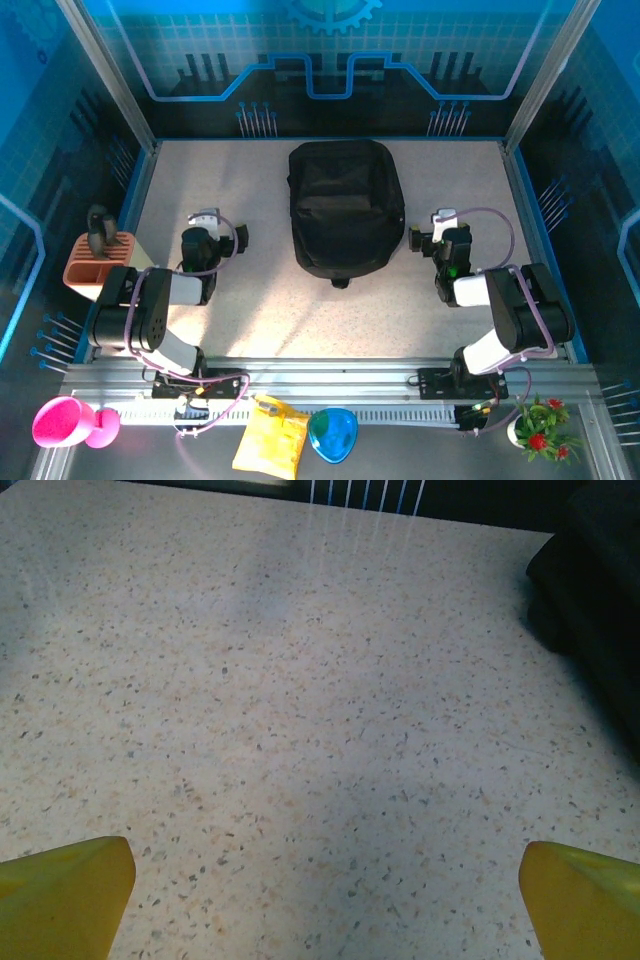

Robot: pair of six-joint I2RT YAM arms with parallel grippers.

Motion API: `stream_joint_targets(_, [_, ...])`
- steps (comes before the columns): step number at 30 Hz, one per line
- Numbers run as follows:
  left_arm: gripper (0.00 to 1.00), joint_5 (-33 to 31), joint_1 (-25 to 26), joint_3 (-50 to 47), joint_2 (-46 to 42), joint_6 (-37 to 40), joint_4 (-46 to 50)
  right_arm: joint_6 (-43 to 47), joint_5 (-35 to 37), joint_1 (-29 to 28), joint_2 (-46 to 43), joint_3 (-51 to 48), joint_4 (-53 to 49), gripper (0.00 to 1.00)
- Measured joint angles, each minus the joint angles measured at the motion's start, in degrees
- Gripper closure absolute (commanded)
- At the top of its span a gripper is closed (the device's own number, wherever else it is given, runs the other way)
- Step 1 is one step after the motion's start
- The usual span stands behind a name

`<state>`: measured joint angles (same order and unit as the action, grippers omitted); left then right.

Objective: Pack the student bag
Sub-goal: Reset both arms

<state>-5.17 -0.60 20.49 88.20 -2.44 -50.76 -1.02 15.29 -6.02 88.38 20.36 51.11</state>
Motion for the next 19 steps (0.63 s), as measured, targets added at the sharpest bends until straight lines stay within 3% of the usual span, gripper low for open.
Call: stream_joint_targets(19, [0.01,3.52,0.00,0.76,0.28,1.18,-0.57,0.00,-0.83,0.09,0.00,0.00,0.00,0.00])
